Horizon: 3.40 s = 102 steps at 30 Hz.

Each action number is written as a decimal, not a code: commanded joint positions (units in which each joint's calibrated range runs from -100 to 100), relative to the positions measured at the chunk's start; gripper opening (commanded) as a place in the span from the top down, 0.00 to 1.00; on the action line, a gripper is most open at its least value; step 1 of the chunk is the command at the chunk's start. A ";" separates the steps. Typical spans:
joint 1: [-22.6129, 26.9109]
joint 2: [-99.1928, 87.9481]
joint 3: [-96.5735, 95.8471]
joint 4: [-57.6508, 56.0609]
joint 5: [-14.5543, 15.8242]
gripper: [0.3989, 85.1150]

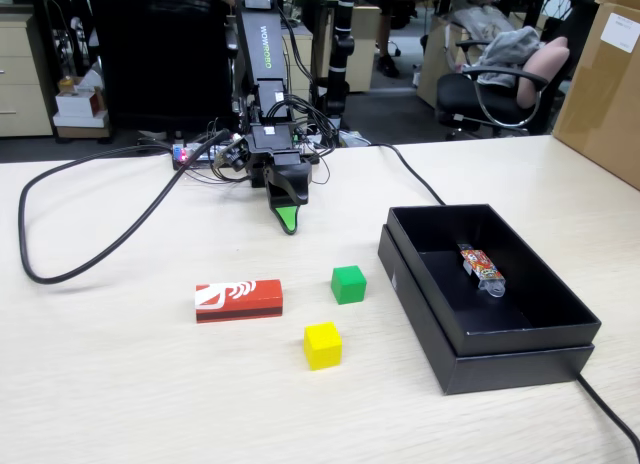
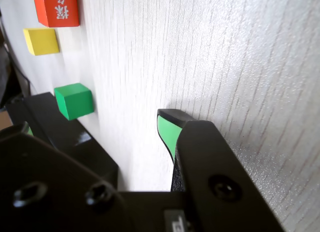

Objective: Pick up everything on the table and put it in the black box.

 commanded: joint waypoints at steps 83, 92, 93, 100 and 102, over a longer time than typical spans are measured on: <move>2.15 44.82 83.19 -72.17 4.98 0.44; 2.78 69.15 98.42 -74.50 5.03 0.44; 3.08 70.41 98.42 -74.50 5.03 0.44; 3.57 81.08 103.50 -74.33 5.23 0.44; 3.52 83.95 106.22 -74.33 5.27 0.44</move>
